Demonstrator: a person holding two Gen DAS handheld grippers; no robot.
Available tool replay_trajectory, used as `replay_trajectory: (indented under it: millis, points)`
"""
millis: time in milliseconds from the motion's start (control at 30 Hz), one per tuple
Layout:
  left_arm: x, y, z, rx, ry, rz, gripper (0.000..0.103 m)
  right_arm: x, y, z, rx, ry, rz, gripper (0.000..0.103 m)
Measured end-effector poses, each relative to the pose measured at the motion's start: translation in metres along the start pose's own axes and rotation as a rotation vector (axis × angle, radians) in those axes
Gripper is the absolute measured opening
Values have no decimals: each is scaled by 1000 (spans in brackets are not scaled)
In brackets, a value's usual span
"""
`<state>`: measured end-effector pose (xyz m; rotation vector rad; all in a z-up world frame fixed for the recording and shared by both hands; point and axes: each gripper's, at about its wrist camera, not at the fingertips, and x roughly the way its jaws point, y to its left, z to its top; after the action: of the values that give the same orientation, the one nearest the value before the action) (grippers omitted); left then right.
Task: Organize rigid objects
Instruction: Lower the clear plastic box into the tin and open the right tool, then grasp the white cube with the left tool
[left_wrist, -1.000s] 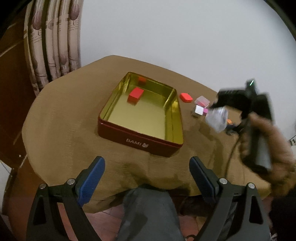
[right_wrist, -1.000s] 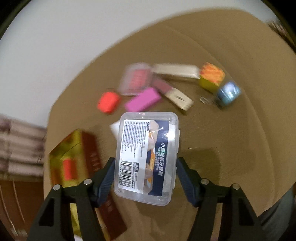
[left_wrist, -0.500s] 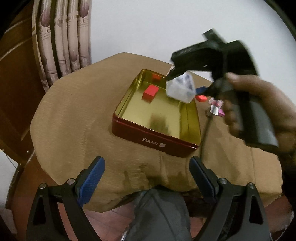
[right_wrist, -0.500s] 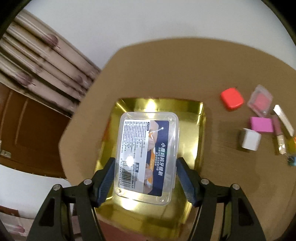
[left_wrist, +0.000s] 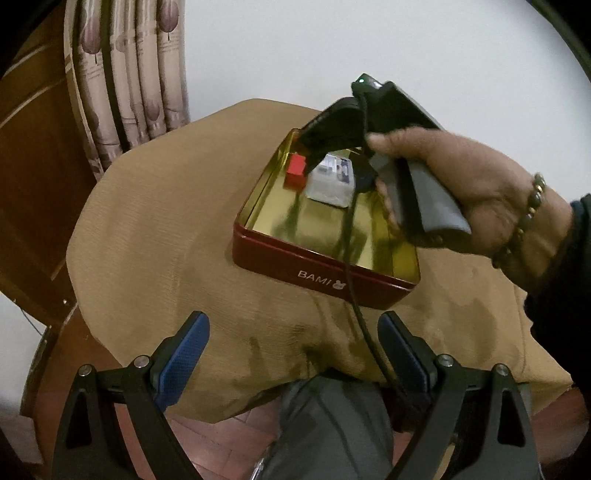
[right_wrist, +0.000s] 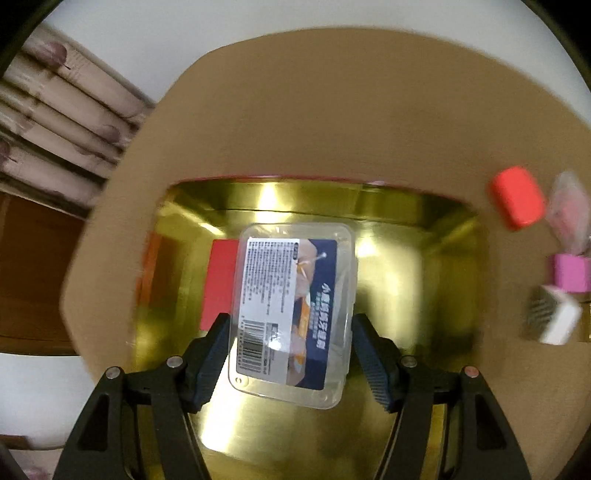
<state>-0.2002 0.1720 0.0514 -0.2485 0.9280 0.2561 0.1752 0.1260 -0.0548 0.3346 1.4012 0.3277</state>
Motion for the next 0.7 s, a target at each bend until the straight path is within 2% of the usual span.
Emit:
replay_trajectory:
  millis: [67,200,367,433,500,567,667,700]
  points:
    - [0,-1,0,2,-4,17,90,3,6,4,-14,-13,-23,68]
    - [-3,-6,-2,24,-19,36,90,-17,12,2,-66,-117,-4,68]
    - [-12,-20,-4,96,-62,50,90,-64,-16,-22,-88,-222,148,68]
    - [-18,-32,-6,147,-87,54,90,-90,-41,-44,-92,-307,185,68]
    - [-20,-43,-6,188,-97,48,90,-113,-63,-68,-120,-405,119,68]
    - [-23,-58,-5,229,-106,25,90,-143,-97,-101,-145,-534,-9,68]
    - [-26,-87,-4,289,-123,-10,91,-172,-155,-149,-194,-718,-328,68]
    - [-27,-99,-3,314,-132,-15,91,-178,-171,-157,-199,-739,-380,69]
